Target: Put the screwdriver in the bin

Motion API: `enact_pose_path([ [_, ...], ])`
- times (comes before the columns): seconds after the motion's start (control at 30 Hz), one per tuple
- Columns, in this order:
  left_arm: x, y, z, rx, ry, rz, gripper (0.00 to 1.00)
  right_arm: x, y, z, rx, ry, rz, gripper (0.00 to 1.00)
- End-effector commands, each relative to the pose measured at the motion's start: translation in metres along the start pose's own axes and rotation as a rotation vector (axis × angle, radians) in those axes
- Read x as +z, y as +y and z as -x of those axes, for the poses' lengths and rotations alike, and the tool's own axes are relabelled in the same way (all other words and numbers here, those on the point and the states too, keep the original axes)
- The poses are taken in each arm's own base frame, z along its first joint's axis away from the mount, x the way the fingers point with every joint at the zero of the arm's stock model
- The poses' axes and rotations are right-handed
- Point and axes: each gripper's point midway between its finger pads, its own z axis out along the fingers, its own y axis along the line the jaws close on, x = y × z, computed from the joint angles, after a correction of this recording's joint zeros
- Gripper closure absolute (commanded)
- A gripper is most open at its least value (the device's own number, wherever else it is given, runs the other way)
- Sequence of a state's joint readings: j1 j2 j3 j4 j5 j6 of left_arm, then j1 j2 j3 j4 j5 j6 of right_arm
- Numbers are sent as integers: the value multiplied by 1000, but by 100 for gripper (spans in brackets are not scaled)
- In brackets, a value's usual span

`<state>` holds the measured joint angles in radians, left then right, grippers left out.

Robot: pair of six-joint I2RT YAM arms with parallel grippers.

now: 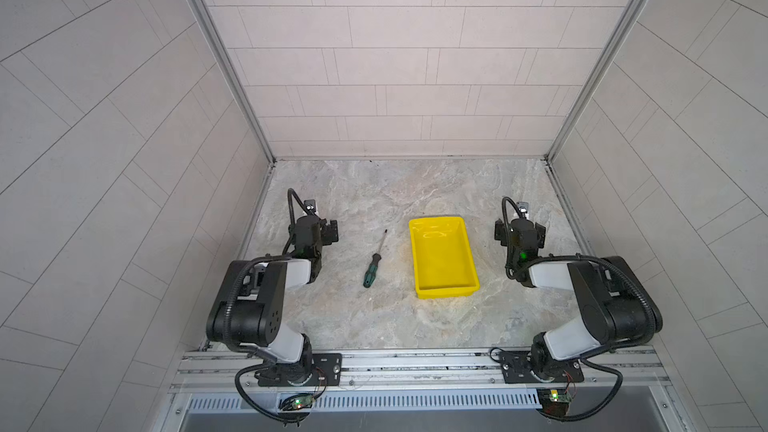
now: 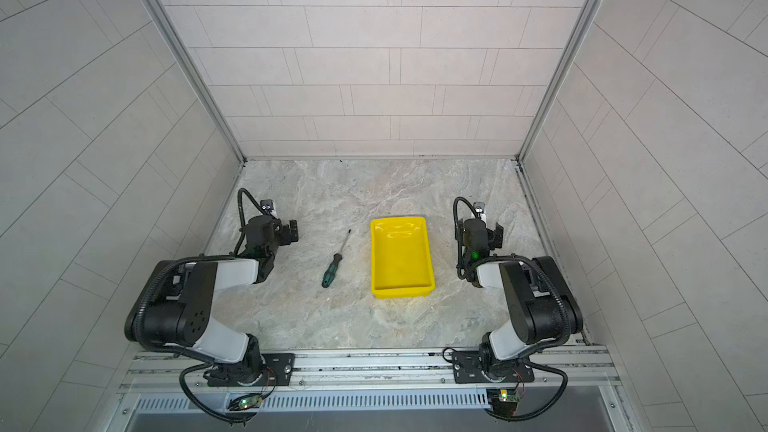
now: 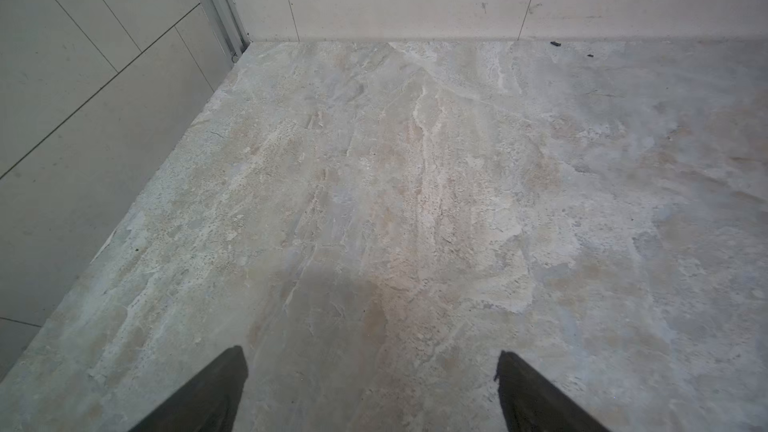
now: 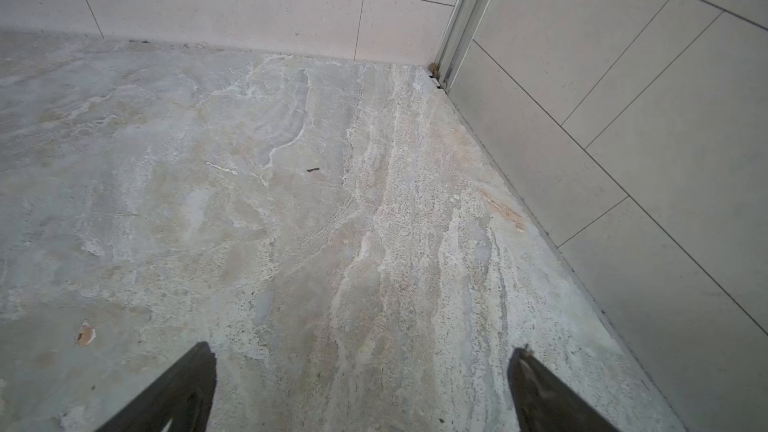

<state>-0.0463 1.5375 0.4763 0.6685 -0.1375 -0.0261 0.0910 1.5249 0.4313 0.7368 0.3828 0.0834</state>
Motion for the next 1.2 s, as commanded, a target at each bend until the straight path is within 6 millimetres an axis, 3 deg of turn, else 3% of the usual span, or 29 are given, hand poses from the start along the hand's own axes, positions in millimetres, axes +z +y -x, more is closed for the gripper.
enact_pose_path([
  [0.0, -1, 1, 3, 5, -15, 2, 0, -3, -3, 2, 14, -12, -13, 0],
  [1.17, -1, 2, 3, -10, -17, -10, 0, -3, -3, 2, 13, -12, -13, 0],
])
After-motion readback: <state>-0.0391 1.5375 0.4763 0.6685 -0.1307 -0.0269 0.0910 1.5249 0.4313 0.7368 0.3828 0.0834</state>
